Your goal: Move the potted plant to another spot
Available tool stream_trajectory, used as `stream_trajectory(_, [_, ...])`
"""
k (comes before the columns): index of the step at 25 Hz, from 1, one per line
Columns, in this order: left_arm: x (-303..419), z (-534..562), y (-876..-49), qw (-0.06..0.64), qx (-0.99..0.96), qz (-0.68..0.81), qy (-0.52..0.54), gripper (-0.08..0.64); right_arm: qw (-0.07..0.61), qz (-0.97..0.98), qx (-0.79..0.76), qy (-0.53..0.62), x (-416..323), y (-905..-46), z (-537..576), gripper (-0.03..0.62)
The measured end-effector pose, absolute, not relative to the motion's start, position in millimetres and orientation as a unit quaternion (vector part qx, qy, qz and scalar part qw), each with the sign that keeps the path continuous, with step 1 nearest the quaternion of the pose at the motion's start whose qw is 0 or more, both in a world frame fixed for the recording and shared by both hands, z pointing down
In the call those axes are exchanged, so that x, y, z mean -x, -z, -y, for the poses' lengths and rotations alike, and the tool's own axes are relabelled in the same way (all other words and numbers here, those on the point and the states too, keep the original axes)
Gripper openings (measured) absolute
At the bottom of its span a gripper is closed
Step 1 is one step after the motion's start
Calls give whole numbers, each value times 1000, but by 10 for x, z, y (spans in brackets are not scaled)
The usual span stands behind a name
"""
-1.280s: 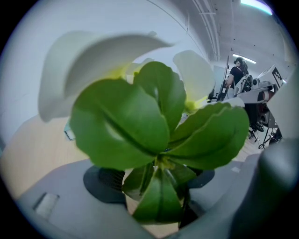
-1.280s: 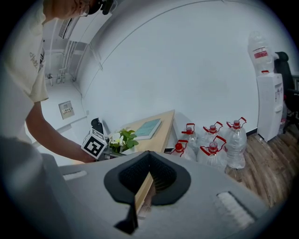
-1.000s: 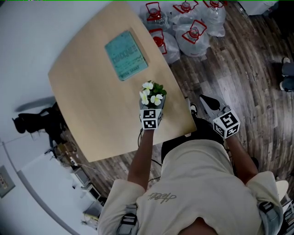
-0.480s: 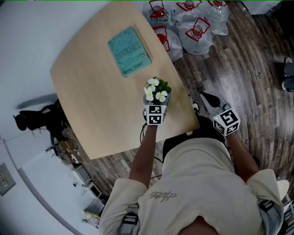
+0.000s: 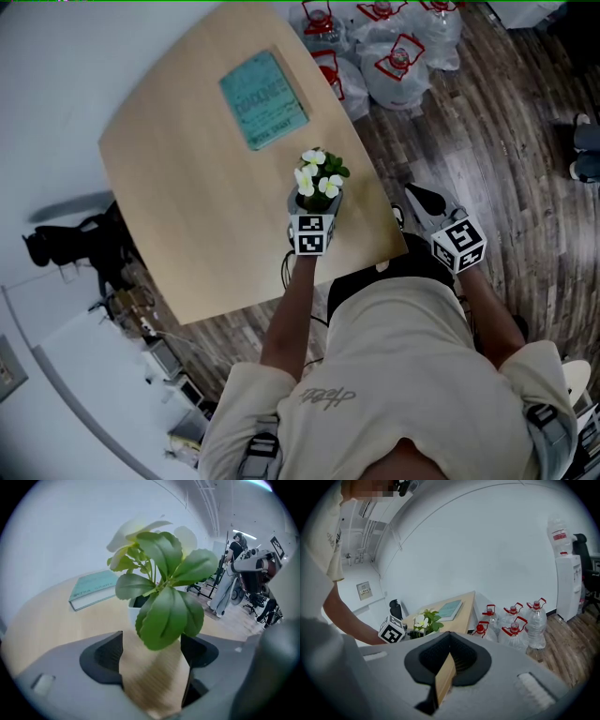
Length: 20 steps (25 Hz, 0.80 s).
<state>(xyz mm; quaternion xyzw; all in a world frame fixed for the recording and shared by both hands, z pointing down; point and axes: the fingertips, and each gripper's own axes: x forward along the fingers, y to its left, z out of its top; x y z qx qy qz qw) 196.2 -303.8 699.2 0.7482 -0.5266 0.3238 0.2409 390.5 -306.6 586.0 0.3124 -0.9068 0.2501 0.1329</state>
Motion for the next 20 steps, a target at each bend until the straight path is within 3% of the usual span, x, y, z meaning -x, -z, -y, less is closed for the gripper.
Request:
stream_trajectory(11, [-1748, 2383, -6903, 281, -734, 537, -306, 401, 130, 920, -285, -236, -3510, -5738, 2896, 2])
stream_trajectory(20, [-1407, 2131, -6604, 268, -729, 572, -264, 356, 126, 930, -271, -214, -3209, -5619, 2725, 2])
